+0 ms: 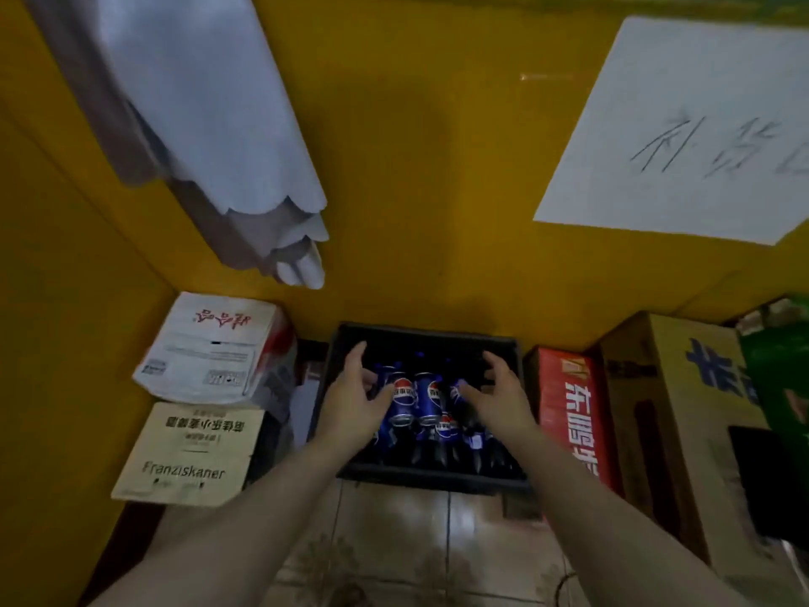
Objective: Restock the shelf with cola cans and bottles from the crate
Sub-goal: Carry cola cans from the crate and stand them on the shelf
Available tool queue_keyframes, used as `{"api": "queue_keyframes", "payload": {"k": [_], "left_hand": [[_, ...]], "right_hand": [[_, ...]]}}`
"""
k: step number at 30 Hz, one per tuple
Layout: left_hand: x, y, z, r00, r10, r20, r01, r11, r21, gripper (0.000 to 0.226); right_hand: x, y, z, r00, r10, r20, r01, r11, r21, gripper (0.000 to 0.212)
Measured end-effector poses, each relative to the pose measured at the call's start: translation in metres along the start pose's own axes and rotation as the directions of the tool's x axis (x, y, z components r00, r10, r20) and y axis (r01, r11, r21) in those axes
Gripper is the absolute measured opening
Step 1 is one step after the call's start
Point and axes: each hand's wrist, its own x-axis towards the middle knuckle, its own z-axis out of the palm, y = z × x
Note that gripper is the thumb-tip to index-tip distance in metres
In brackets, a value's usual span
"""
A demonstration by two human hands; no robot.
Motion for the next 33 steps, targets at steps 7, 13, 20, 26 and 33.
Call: {"api": "queue_keyframes", "payload": {"k": [7,13,20,26,33], "left_hand": [[0.073,-0.127,0.114,0.997,-0.08,0.007,0.08,0.997,-0.016,0.065],[0.139,-0.211,0.196,0.994,-0.081,-0.07,0.081,0.997,0.004,0.068],[0.182,-0.241,0.242,0.985,-0.048,-0.166,0.08,0.979,0.189,0.081],[0.199,-0.228,0.251,0.989,-0.15,0.003,0.126,0.843,0.522,0.097],[0.209,-0.229,0.243,0.976,-0.214,0.045,0.161,0.843,0.514,0.112]], "right_hand": [[0.113,0.126,0.078,0.999,0.021,0.049,-0.02,1.0,-0.011,0.069],[0.2,0.215,0.145,0.998,-0.012,0.057,0.011,1.0,0.015,0.071],[0.248,0.247,0.184,1.0,0.008,0.026,-0.01,0.998,0.069,0.08],[0.26,0.239,0.191,0.997,-0.015,0.073,0.026,0.988,-0.151,0.08],[0.262,0.229,0.2,0.995,0.099,0.033,-0.087,0.961,-0.262,0.092]]}}
